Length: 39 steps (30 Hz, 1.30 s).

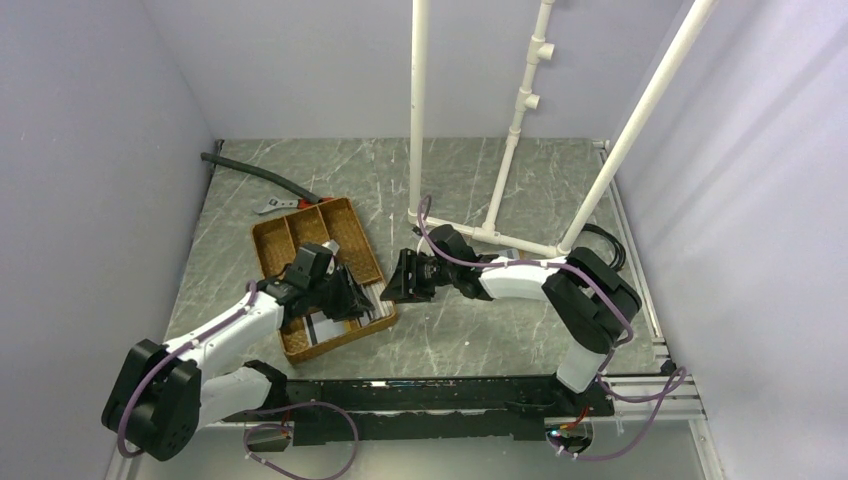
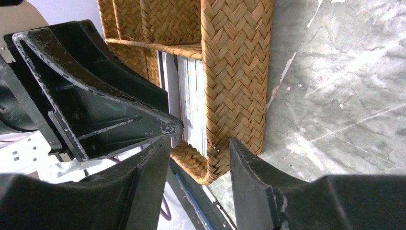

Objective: Put the credit cards into the card holder
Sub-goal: Pick up the credit card from the storage box.

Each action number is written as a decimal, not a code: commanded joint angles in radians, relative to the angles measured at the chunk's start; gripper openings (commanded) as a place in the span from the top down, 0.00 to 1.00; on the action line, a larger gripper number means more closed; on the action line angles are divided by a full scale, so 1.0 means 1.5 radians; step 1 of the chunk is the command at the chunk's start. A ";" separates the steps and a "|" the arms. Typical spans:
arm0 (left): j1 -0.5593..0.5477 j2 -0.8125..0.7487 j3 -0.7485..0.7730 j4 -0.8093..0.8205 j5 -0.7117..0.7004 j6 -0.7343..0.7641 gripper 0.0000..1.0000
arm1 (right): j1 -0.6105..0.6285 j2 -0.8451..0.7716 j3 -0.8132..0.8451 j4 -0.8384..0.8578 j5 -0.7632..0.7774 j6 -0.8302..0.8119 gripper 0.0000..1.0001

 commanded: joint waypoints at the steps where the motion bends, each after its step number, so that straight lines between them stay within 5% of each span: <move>1: 0.000 -0.019 0.034 -0.011 -0.016 0.008 0.66 | 0.005 0.003 0.029 0.024 -0.008 0.001 0.50; 14: 0.000 -0.097 0.090 -0.166 -0.046 0.019 1.00 | 0.006 -0.023 0.043 -0.051 0.026 -0.045 0.51; 20: 0.000 -0.096 0.178 -0.327 -0.045 0.034 1.00 | 0.000 -0.044 0.054 -0.125 0.048 -0.090 0.51; 24: 0.000 -0.128 0.256 -0.406 -0.066 0.076 1.00 | -0.021 -0.094 0.076 -0.264 0.159 -0.195 0.51; 26: 0.000 -0.151 0.270 -0.365 -0.038 0.115 1.00 | -0.030 -0.120 0.098 -0.367 0.289 -0.256 0.51; 30: -0.001 -0.133 0.213 -0.115 0.122 0.138 1.00 | -0.102 -0.156 0.090 -0.494 0.474 -0.306 0.51; 34: -0.035 0.040 0.214 0.145 0.237 0.089 1.00 | -0.233 -0.202 0.041 -0.496 0.475 -0.319 0.50; 39: -0.137 0.278 0.344 0.222 0.207 0.093 1.00 | -0.360 -0.207 0.013 -0.475 0.430 -0.318 0.51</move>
